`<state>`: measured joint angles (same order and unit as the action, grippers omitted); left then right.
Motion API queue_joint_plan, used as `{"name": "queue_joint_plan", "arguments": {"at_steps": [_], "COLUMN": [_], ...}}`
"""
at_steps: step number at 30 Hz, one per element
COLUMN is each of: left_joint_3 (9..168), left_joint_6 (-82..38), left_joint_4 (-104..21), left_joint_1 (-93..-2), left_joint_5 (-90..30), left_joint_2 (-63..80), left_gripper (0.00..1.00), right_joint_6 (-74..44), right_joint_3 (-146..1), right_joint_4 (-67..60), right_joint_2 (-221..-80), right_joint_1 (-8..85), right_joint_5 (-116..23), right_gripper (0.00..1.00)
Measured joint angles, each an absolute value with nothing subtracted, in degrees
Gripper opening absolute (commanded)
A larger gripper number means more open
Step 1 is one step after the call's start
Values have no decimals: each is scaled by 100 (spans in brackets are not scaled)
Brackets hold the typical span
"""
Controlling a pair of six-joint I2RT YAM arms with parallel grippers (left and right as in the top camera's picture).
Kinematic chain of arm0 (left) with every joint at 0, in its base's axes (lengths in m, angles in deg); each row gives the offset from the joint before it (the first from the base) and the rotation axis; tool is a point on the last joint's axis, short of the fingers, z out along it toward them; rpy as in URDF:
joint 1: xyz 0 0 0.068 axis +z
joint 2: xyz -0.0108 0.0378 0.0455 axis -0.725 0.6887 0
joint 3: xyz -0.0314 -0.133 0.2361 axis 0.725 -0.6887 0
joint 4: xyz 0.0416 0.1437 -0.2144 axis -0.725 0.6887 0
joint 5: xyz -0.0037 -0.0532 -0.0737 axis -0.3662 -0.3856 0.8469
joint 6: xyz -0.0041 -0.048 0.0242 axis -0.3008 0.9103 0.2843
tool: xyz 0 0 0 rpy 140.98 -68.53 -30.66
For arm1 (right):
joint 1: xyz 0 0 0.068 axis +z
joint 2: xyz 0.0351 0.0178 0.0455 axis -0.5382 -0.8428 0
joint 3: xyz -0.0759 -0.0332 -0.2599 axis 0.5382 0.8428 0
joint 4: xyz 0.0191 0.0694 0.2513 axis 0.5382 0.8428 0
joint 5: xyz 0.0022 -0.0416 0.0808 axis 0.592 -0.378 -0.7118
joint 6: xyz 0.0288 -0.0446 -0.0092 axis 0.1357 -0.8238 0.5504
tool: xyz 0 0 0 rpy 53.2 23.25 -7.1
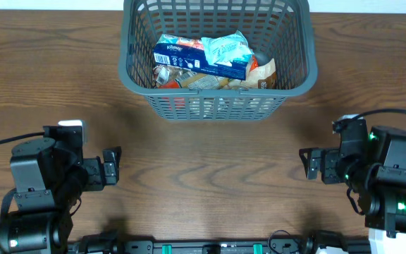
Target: Pack container
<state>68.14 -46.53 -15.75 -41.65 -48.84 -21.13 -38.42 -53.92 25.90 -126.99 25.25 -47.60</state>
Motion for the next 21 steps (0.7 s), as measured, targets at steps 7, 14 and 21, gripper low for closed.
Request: {"name": "queue_joint_plan", "arguments": {"at_steps": [7, 14, 21], "left_joint_3": [6814, 6814, 6814], "left_joint_6": [-4653, -4653, -4648], "left_joint_4": [-1575, -1575, -1575], "left_joint_1": [-4165, -4165, -4165], "left_joint_5": [-4881, -4881, -4884], "left_joint_2": [-2100, -2100, -2100], "left_gripper": [99, 99, 99], "right_joint_6": [-3842, -3842, -3842], "right_joint_3": [-5385, -5385, -5385], "right_joint_4": [2631, 2631, 2631], "right_joint_2": [-12708, -12708, -12708], "right_joint_1": [2525, 2525, 2525], "right_joint_5": [-4758, -4758, -4721], "right_gripper": [99, 99, 99]}}
